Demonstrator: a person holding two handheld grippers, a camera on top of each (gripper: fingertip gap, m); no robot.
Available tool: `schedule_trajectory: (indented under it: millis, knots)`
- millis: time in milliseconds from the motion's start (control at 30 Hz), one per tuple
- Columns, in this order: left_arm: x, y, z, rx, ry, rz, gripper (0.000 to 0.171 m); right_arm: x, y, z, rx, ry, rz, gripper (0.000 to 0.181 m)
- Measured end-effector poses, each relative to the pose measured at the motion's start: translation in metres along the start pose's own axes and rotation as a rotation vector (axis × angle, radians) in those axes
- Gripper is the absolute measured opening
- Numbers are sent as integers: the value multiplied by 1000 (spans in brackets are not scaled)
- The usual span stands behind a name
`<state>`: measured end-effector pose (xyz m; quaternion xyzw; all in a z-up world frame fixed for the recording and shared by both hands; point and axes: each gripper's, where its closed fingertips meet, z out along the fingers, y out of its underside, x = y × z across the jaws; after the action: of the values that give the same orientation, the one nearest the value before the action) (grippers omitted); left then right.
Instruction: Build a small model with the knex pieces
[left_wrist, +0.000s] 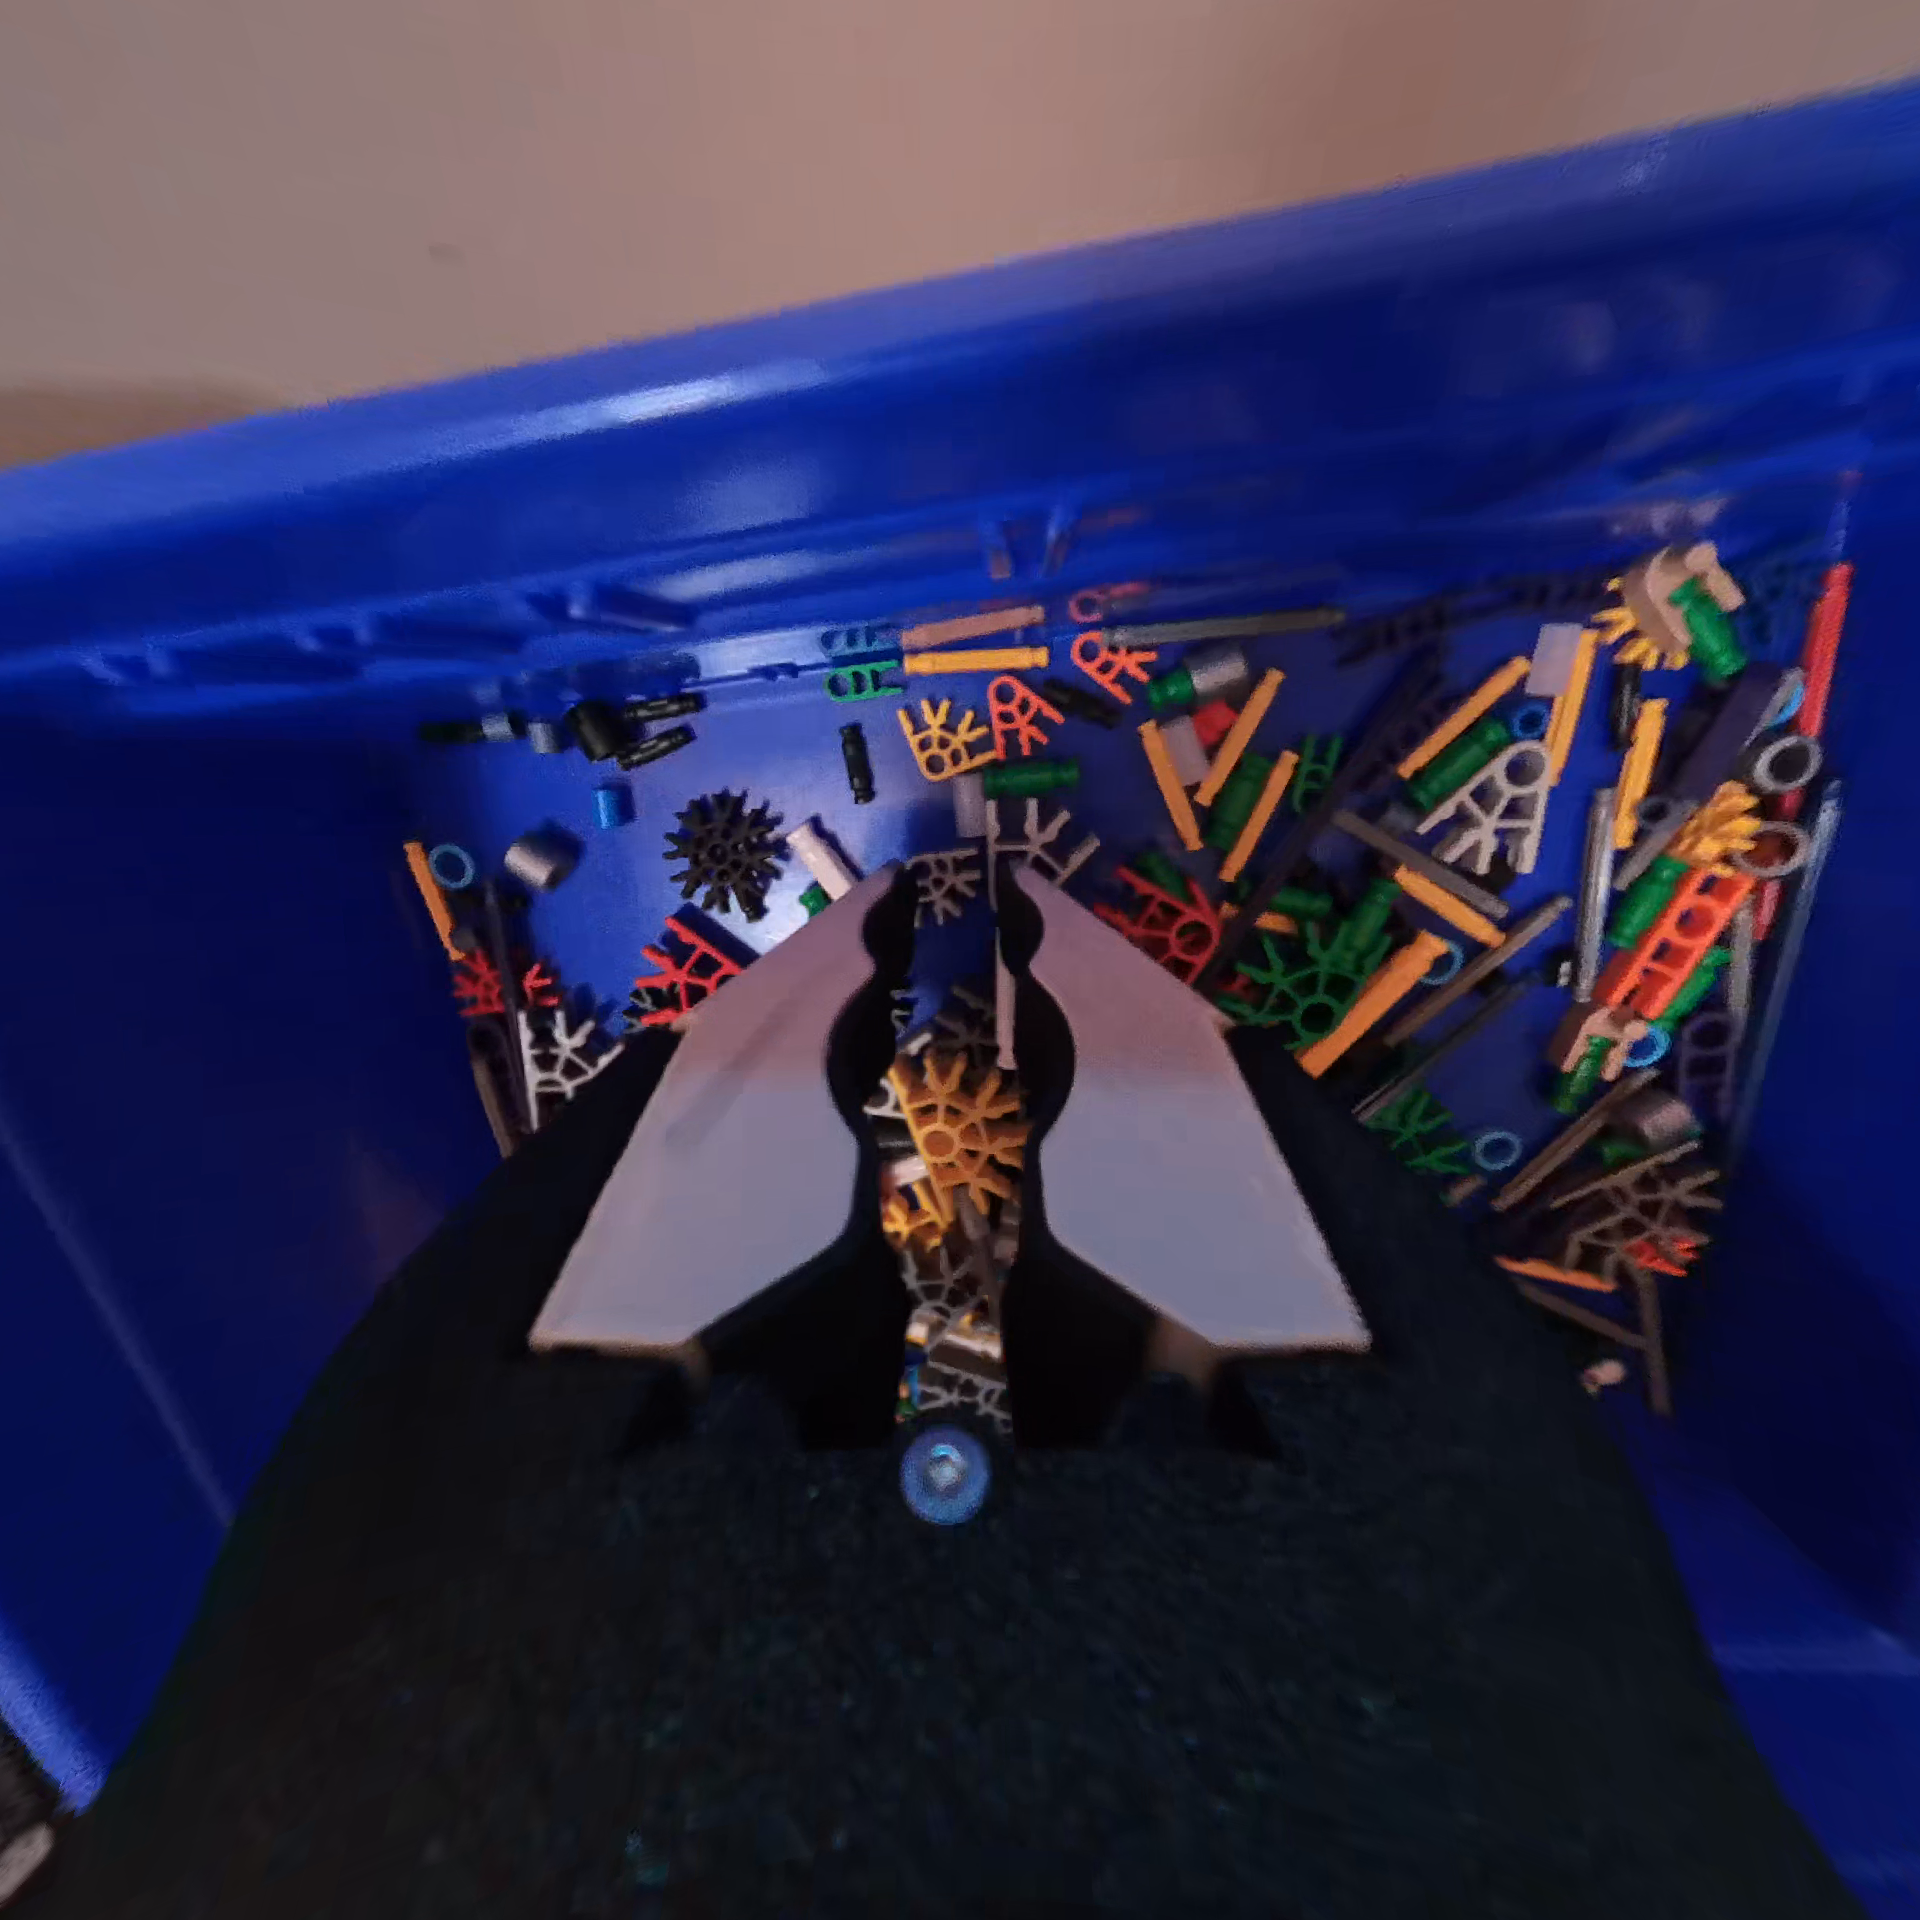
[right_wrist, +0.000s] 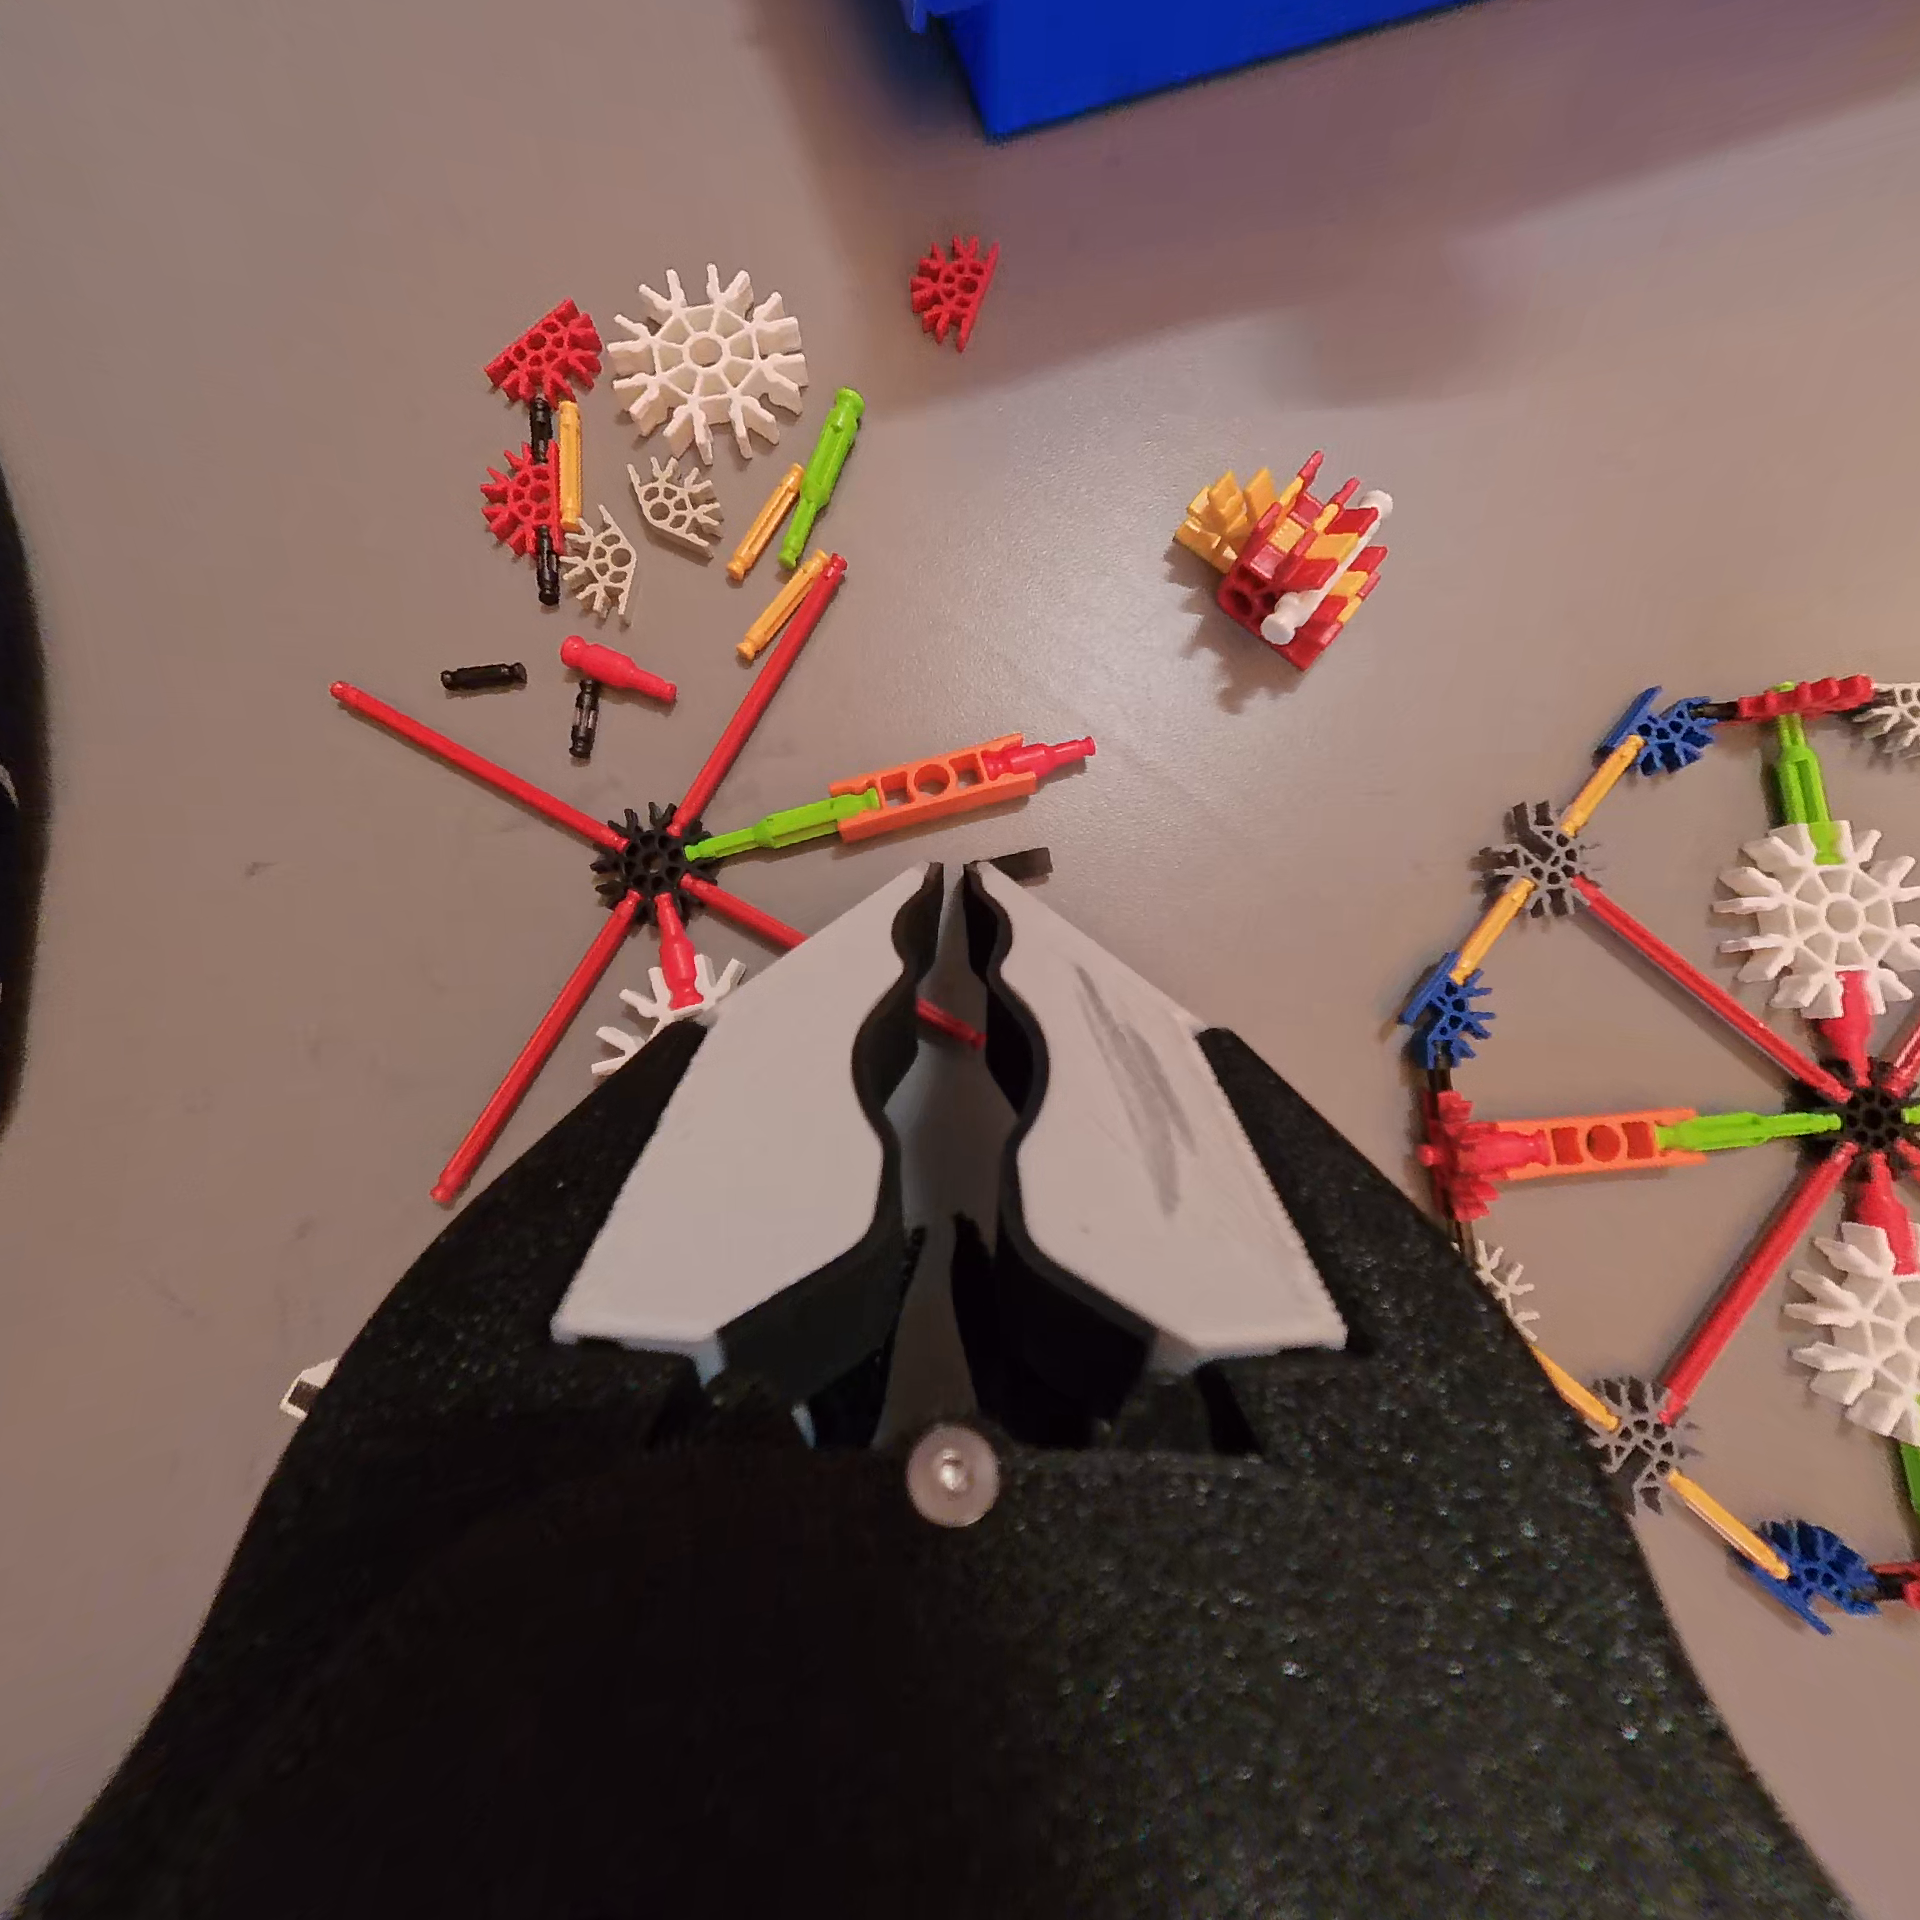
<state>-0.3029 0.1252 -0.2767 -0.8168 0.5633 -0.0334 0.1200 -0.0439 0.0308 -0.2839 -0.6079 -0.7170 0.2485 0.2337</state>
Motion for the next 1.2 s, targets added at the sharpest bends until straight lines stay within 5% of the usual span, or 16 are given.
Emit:
schedule_trajectory:
  millis: [933, 1100, 1200]
  knots:
    - [-2, 10, 4, -36, 17, 172, 14, 0, 0, 0, 6, -7, 5, 4]
    - [-5, -14, -42, 114, -101, 108, 14, 0, 0, 0, 2, -3, 0, 4]
    - [23, -51, -86, 247, -128, 151, 14, 0, 0, 0, 1, -3, -1, 4]
